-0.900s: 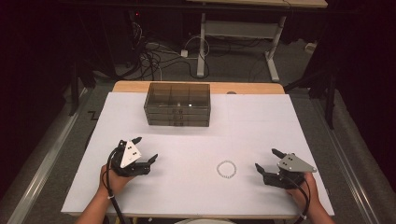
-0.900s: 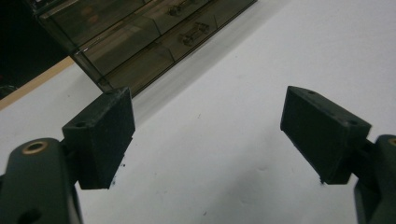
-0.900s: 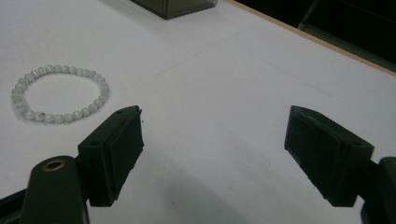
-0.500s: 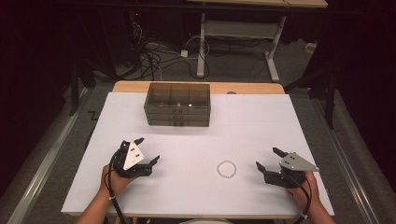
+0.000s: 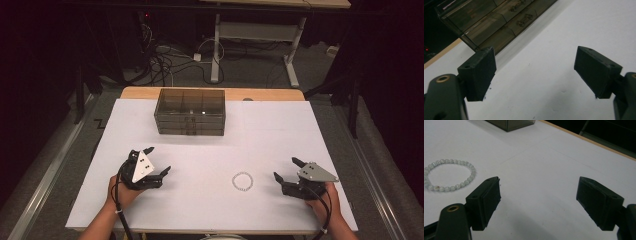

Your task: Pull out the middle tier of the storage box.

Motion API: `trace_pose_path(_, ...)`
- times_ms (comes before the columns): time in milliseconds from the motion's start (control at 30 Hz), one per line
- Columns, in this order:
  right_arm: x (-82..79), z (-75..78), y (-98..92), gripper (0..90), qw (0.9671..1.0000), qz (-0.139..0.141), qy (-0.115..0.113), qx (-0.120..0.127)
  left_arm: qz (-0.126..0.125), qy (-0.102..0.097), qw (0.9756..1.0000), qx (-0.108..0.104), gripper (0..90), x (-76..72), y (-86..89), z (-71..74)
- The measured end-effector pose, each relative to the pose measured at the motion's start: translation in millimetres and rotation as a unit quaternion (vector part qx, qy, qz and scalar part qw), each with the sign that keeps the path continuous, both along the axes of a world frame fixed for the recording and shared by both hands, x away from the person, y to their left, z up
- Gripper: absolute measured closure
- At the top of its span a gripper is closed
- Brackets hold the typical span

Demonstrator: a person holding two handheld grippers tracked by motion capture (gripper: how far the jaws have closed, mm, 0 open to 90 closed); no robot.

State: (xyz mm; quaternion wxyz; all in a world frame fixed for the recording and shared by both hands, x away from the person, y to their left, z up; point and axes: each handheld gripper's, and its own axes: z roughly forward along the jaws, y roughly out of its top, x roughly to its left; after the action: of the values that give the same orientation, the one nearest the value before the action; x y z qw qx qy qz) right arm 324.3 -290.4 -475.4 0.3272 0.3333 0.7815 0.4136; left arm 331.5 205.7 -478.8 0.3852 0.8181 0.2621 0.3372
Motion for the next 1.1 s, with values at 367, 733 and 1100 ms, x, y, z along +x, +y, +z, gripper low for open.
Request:
trace_pose_path(367, -0.3, -0.8, -0.1, 20.3, 1.0000, 0.004, 0.003, -0.003, 0.005, -0.033, 0.9983, 0.048, 19.1, 5.2, -12.5, -4.8)
trace_pose_path(733, -2.0, -0.9, 5.9, 20.3, 0.9996, 0.020, -0.008, -0.019, 0.005, -0.055, 0.9953, 0.079, 21.5, 22.1, -28.9, -2.2)
trace_pose_path(1100, 1.0, -2.8, 8.3, 20.3, 0.9993, 0.027, -0.003, -0.024, -0.005, -0.111, 0.9831, 0.146, 36.6, 55.0, -57.6, 5.6)
